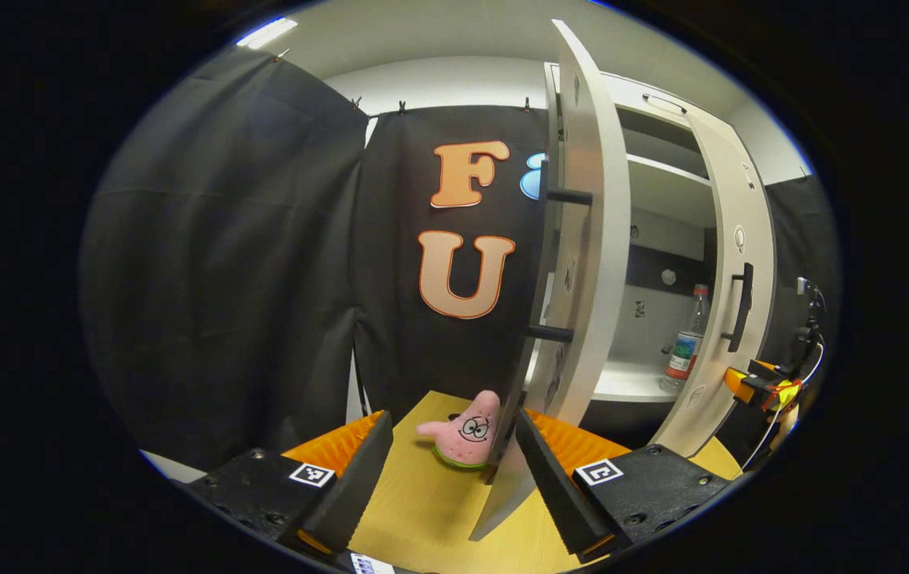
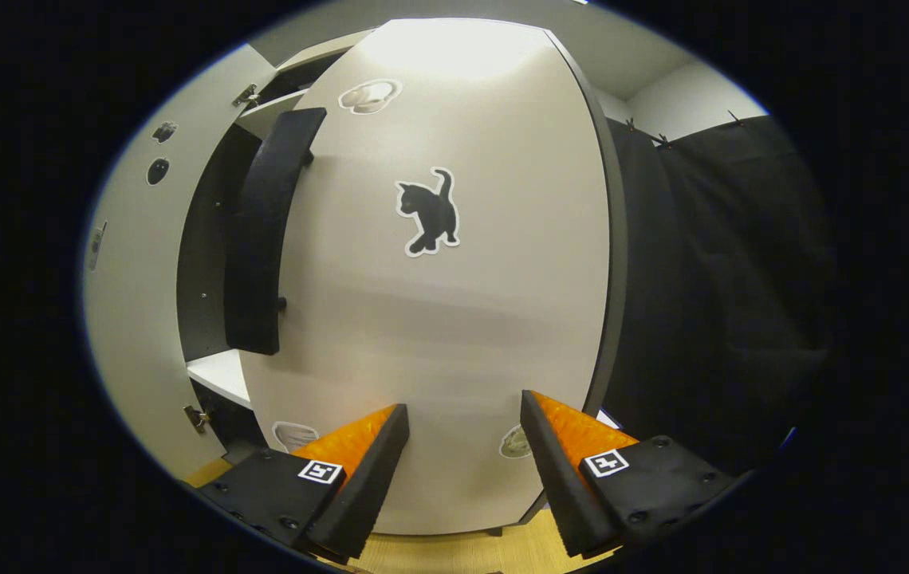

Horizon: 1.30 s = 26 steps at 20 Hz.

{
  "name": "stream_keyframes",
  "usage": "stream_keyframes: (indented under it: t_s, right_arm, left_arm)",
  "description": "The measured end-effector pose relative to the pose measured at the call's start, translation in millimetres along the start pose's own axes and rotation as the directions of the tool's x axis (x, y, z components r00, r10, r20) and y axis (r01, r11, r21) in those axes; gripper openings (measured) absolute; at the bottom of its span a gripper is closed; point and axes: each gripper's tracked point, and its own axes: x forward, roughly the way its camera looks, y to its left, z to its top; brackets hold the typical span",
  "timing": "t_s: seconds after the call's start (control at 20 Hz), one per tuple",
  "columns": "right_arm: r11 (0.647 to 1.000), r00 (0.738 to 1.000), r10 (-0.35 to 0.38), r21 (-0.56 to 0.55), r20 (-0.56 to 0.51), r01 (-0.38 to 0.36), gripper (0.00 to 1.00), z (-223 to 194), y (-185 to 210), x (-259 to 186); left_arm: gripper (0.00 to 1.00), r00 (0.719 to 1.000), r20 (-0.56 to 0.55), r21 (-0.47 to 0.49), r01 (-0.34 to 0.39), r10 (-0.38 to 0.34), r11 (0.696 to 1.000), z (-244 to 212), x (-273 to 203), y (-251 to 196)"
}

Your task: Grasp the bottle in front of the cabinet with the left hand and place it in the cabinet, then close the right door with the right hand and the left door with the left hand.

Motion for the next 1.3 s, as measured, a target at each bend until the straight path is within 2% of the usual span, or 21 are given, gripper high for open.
stream_keyframes:
  t_s: [0.15, 0.4, 1.0, 1.3]
  right_arm:
    - [1.000, 1.000, -0.007, 0.008, -0.006, 0.007, 0.94, -1, 0, 1]
    - [0.998, 0.999, -0.022, 0.053, -0.037, 0.024, 0.95, 3, -2, -5]
    - [0.996, 0.998, -0.058, 0.075, 0.006, 0.057, 0.94, 44, -50, -78]
    - [0.997, 0.998, -0.062, 0.044, 0.016, 0.062, 0.94, 58, -75, -127]
  left_arm:
    - [0.94, 1.000, -0.009, 0.009, 0.018, -0.018, 1.000, -1, 13, -2]
    - [0.93, 0.998, -0.010, 0.050, 0.063, -0.062, 0.997, -2, 9, -17]
    - [0.93, 0.986, -0.041, 0.020, 0.165, -0.164, 0.986, -10, 7, -64]
    - [0.93, 0.960, -0.057, -0.016, 0.273, -0.273, 0.962, -17, 12, -114]
